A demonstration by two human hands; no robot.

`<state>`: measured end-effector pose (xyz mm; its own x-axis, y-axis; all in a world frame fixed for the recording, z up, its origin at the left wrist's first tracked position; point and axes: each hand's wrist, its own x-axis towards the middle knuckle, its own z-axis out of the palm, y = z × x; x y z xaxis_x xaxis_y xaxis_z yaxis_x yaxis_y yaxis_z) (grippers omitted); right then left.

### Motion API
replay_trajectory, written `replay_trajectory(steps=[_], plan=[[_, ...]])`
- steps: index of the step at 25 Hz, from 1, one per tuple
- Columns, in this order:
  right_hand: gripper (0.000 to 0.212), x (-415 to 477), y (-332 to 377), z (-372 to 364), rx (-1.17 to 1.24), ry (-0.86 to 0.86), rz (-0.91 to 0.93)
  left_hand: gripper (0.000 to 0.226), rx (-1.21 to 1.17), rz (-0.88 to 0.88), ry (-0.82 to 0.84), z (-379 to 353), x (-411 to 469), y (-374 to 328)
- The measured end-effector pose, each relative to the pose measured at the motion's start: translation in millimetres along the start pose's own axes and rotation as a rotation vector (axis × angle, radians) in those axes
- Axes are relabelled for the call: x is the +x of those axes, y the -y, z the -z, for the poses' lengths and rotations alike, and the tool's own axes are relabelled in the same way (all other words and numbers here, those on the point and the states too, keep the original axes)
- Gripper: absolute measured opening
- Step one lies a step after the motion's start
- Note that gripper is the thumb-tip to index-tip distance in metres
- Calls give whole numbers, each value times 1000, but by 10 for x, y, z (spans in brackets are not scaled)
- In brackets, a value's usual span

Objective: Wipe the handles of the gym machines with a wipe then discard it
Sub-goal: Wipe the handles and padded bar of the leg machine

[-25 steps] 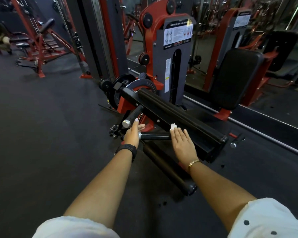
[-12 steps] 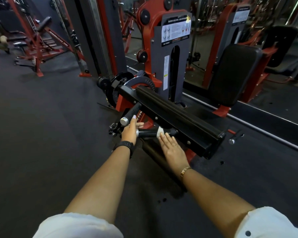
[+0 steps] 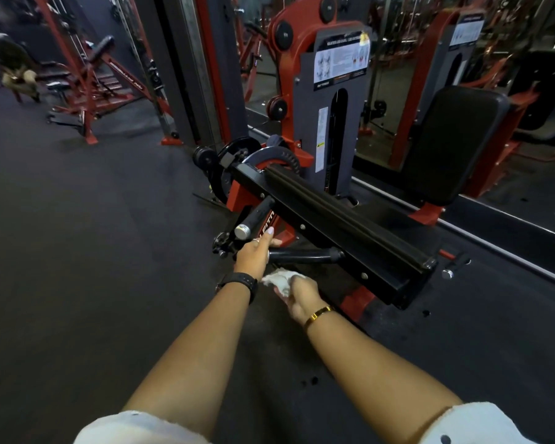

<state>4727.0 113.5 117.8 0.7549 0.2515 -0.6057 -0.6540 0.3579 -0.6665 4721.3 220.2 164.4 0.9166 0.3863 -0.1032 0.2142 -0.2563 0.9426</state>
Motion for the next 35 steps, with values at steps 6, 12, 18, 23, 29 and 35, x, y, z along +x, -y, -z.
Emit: replay_trajectory(steps=[6,12,18,23,29,35], plan=[[44,-52,39,-316,429,276,-92,52,-20,2,1,15,25,43],[36,34,206,-71,581,24,8,60,-31,-2,-5,-1,-1,35],[36,-22,130,-126,530,133,-6,55,-8,-7,-32,-20,-1,48],[36,-139,102,-252,383,184,-26,47,-14,1,-39,-22,2,49],[34,-174,378,113,545,-50,-9,49,18,-39,-64,-85,2,48],[25,-306,617,250,713,-281,113,52,11,-32,-39,-78,6,48]])
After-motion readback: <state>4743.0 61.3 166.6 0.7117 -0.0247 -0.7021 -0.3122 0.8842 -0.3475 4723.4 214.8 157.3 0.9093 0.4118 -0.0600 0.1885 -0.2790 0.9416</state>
